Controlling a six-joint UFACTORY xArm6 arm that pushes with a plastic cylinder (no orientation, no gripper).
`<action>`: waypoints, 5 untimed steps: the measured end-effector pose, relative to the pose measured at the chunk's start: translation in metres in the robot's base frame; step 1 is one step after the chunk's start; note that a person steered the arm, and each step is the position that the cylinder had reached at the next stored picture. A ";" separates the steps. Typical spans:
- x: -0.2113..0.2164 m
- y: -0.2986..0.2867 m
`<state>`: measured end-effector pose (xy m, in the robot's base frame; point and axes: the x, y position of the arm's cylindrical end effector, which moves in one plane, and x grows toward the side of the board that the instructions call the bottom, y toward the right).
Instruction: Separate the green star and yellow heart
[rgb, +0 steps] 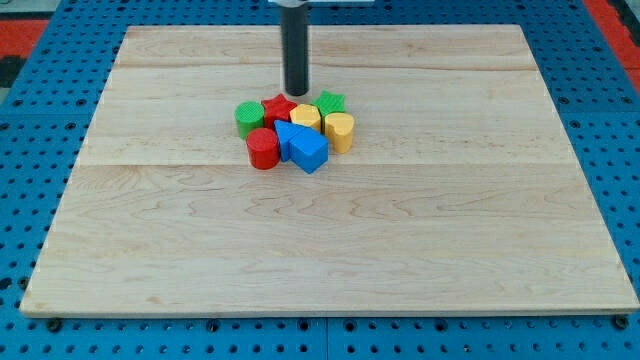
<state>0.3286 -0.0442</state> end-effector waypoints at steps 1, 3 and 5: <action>0.013 0.045; 0.065 0.179; 0.004 0.202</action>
<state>0.3323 0.1581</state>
